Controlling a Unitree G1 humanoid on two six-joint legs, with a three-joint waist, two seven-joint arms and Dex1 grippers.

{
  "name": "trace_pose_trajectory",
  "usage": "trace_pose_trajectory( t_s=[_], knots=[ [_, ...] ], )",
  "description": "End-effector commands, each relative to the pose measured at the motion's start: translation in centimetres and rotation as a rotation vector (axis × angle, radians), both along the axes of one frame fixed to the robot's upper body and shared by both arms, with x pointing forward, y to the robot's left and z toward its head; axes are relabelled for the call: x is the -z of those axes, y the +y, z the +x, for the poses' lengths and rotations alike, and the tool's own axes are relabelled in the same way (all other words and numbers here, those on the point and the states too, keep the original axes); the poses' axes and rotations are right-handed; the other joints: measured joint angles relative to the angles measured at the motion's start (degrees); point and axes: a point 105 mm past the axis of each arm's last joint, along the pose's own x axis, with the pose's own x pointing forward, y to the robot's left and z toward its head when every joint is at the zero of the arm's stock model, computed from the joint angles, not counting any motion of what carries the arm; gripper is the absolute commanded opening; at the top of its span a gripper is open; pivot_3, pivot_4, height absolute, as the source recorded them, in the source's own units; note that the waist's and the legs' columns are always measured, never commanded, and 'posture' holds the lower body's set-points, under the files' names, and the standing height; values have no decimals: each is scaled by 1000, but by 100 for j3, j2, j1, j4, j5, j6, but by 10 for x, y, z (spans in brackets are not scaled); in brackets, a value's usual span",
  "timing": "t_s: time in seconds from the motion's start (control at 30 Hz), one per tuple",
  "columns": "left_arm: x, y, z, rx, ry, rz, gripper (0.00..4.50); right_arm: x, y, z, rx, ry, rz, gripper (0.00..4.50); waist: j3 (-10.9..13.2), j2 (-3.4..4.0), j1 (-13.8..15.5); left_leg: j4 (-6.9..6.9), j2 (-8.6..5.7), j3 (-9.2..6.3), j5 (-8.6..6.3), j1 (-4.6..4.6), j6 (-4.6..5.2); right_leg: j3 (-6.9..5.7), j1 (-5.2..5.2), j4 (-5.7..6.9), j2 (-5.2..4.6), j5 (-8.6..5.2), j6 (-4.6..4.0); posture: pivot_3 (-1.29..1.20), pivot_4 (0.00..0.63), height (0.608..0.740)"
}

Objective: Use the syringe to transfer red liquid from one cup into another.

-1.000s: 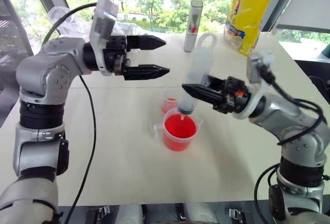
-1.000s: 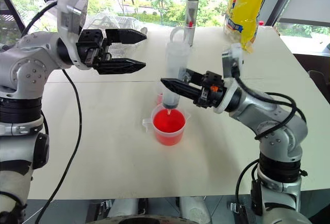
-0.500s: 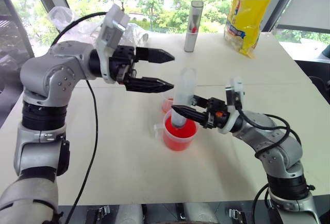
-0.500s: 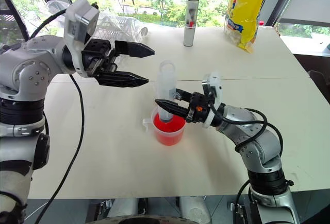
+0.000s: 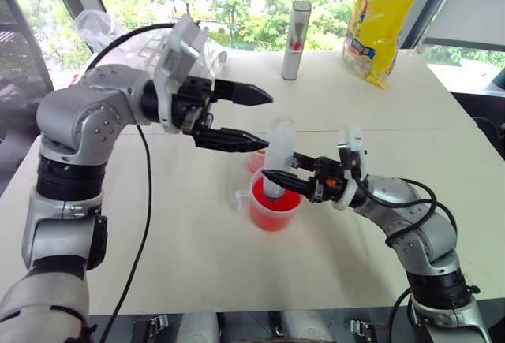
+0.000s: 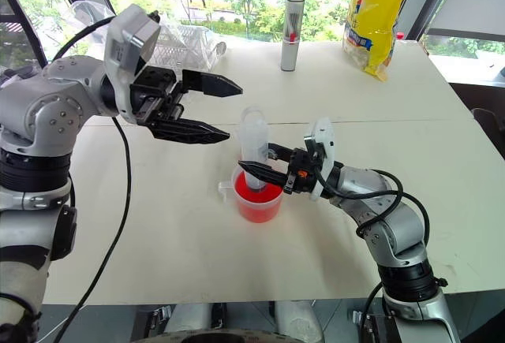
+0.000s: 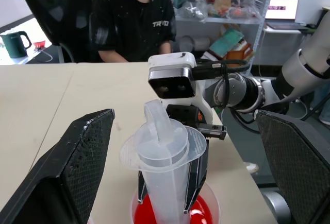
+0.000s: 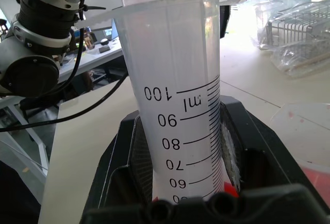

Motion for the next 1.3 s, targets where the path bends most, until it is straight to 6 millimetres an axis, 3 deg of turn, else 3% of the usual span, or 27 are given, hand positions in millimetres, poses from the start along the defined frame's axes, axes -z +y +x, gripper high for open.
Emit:
trace_pose_trajectory(
  t_s=[0.03, 0.87, 1.17, 1.3],
  knots=[
    [-3, -2, -7, 26, -29, 14, 4500, -7, 1, -2, -15, -44, 4, 1412, 0, 0, 0, 0, 0, 0, 0, 0, 0, 0, 0, 0, 0, 0, 0, 0, 150, 740],
    [18, -16, -15, 138, 66, 51, 4500, -10, 1, -4, -29, -63, -17, 1412, 0, 0, 3, 5, 0, -1, 0, 0, 0, 0, 2, 2, 1, 0, 0, 0, 150, 740],
    [21, -20, -13, 159, 96, 49, 208, -9, 3, -6, -40, -64, -26, 1412, 0, 0, 4, 6, -1, -2, 0, 1, 0, 0, 2, 5, 2, 0, 0, 0, 150, 740],
    [21, -20, -11, 158, 98, 51, 39, -8, 3, -7, -42, -63, -27, 1412, 0, 0, 7, 10, -1, -1, 0, 0, 0, 0, 3, 5, 1, 0, 0, 0, 150, 740]
  ],
)
